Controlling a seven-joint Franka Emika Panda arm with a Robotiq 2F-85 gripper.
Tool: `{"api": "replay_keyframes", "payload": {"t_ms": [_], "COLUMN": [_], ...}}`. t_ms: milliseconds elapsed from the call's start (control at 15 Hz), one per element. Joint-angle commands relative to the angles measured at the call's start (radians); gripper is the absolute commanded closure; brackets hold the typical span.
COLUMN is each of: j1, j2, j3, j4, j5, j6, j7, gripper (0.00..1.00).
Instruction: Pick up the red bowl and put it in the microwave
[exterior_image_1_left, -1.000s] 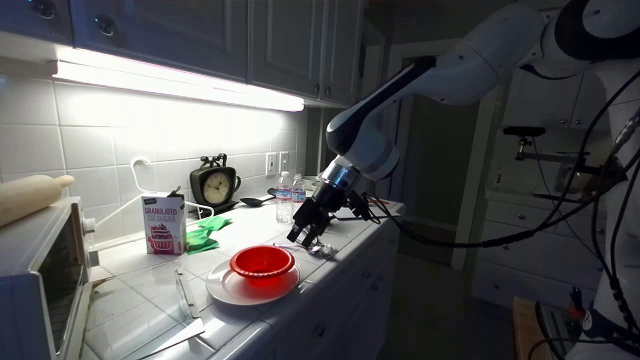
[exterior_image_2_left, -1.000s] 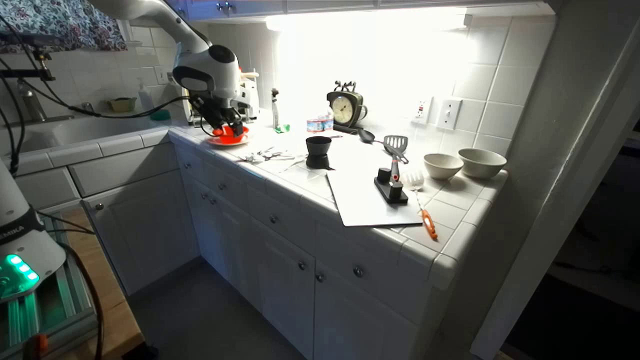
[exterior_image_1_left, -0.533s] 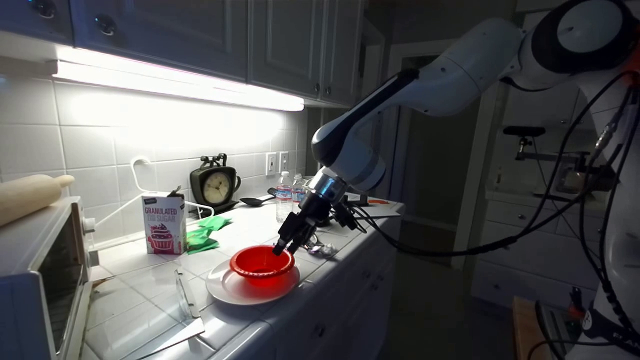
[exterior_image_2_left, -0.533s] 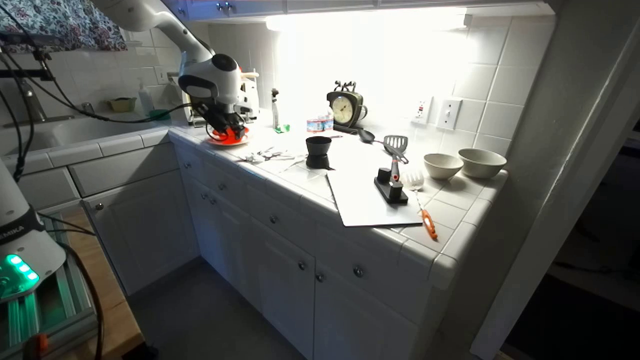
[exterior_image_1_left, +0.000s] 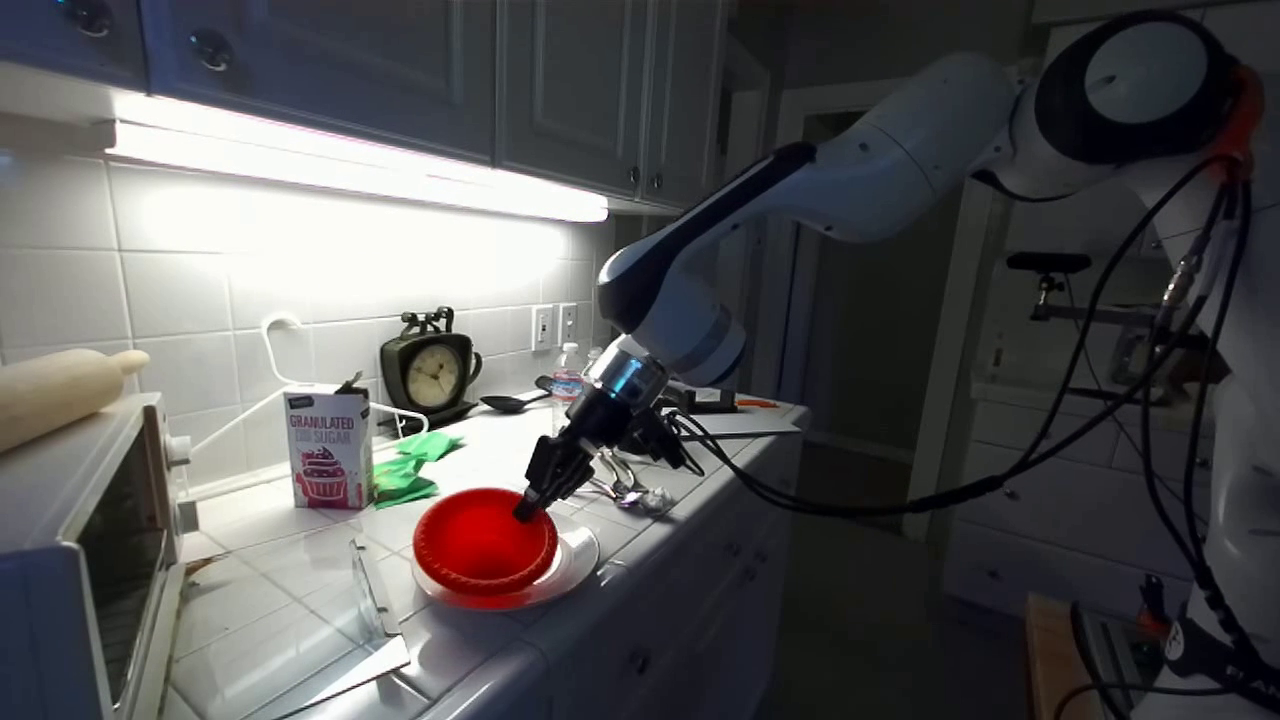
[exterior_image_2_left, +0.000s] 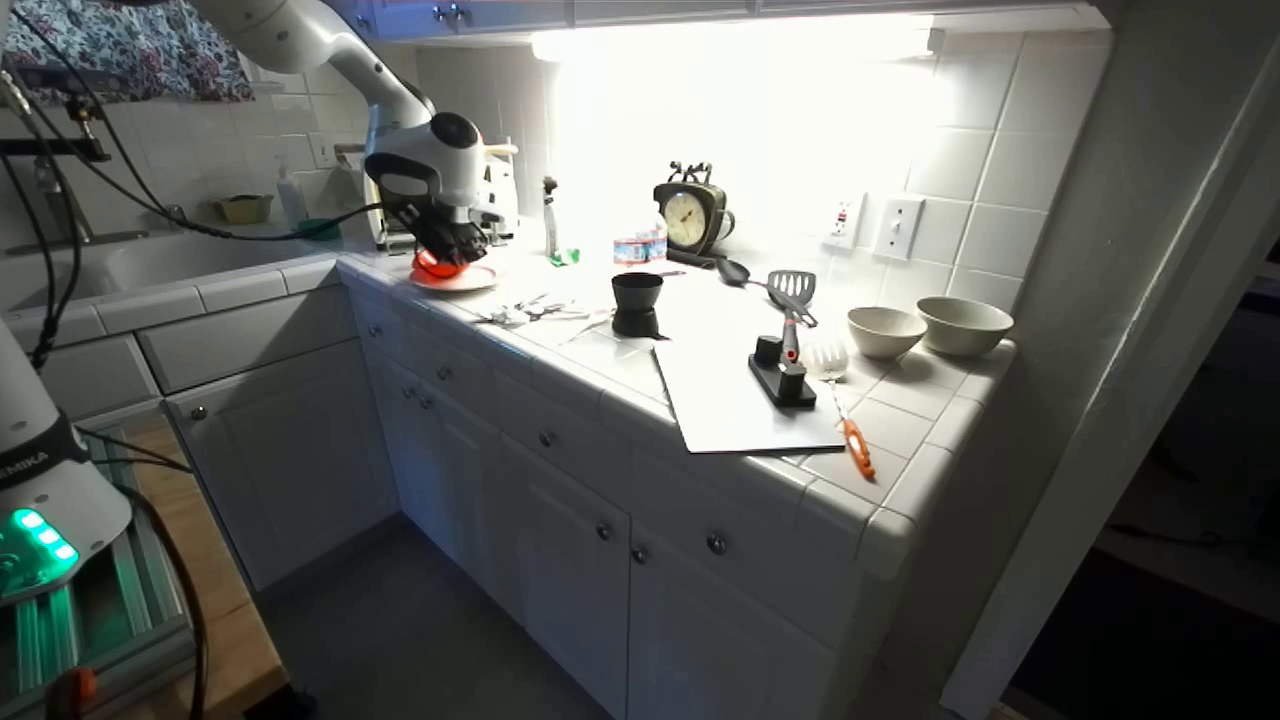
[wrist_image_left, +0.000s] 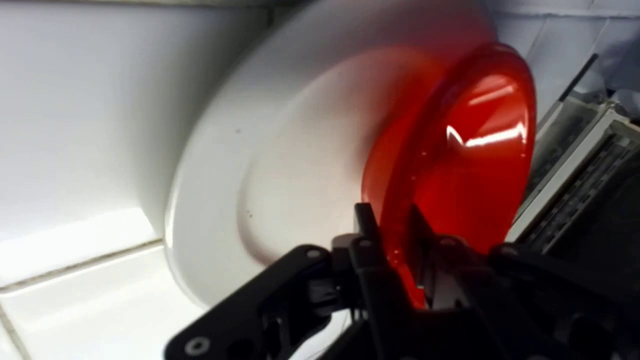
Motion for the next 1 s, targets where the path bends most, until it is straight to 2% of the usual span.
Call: {"api": "replay_keyframes", "payload": {"t_ms": [0,200,533,733,933], "j1": [-0.017,-0.013,-0.006,0.022,0.049], "j2": [-0.029,-0.071,-0.088,-0.080,-0.076], "j3": [0.029,0.026,0.018,0.002,0.000], "j4": [0.023,0.020,0.057,0.073,0.079], "j5": [0.050,0.057,0.137,0.128,0.118], "j6": [-0.053,-0.096,-0.198,-0.215,-0.179], "j7": [0.025,0.061,0.090,0.128,0.144], "gripper": [1.00,0.99,0.99,0.99,0.99]}}
